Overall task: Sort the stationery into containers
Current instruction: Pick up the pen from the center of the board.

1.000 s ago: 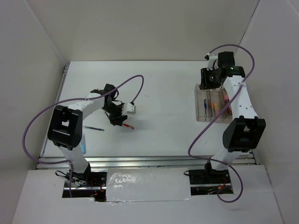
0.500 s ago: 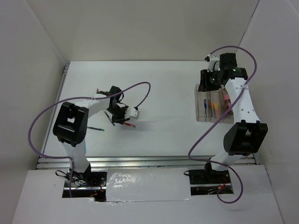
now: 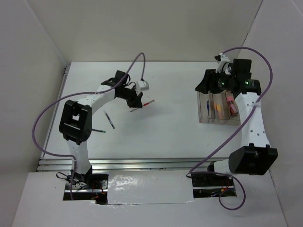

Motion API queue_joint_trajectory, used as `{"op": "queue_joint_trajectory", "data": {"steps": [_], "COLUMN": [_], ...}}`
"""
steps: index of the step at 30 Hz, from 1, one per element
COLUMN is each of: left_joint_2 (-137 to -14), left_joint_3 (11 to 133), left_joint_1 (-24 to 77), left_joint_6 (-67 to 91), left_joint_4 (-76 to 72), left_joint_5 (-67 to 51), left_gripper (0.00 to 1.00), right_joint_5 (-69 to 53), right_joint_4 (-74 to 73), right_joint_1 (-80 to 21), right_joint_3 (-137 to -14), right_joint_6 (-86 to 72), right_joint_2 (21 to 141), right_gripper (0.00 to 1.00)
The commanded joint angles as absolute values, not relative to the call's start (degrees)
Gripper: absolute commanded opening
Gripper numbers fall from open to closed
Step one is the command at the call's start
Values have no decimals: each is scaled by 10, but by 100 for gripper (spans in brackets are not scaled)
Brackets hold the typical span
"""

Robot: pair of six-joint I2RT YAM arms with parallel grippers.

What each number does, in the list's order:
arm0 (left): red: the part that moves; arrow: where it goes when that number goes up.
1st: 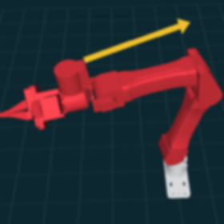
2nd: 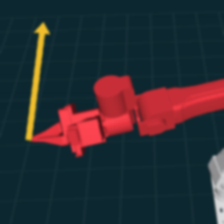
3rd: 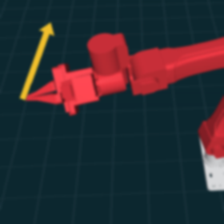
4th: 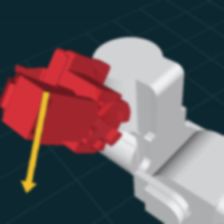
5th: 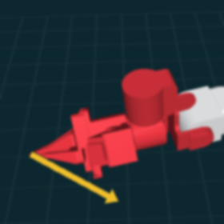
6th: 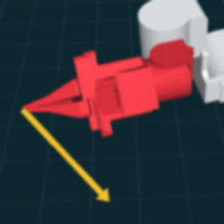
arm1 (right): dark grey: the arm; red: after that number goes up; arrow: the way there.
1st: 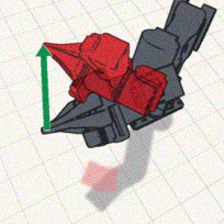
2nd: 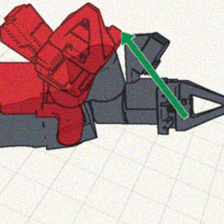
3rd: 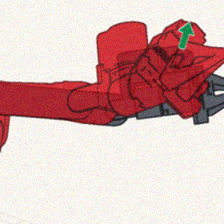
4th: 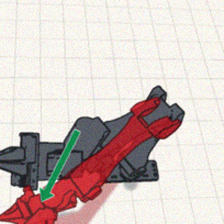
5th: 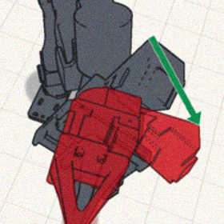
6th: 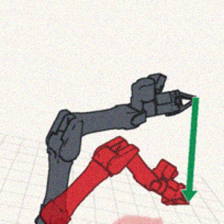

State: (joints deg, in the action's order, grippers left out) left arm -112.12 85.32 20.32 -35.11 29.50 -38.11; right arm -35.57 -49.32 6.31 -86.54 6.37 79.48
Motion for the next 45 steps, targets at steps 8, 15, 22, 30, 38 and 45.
{"op": "queue_joint_trajectory", "data": {"steps": [8,15,22,30,38,45], "left_joint_2": [-903,-856,-855,-854,-854,-849], "left_joint_3": [751,726,708,679,651,650], "left_joint_1": [210,251,265,267,272,260], "left_joint_6": [284,355,425,455,470,429], "left_joint_4": [22,20,-34,-91,-136,-98], "left_joint_5": [-366,-323,-347,-384,-401,-384], "left_gripper": [0,0,0,0,0,37], "right_joint_5": [-507,-507,-446,-459,-473,-483], "right_joint_4": [-326,-263,-248,-231,-217,-221], "right_joint_1": [-34,-98,-169,-175,-179,-170], "right_joint_3": [-809,-817,-844,-871,-886,-869], "right_joint_6": [-97,-173,-187,-221,-229,-208], "right_joint_2": [753,804,858,920,967,942], "right_gripper": [87,86,82,71,43,0]}}
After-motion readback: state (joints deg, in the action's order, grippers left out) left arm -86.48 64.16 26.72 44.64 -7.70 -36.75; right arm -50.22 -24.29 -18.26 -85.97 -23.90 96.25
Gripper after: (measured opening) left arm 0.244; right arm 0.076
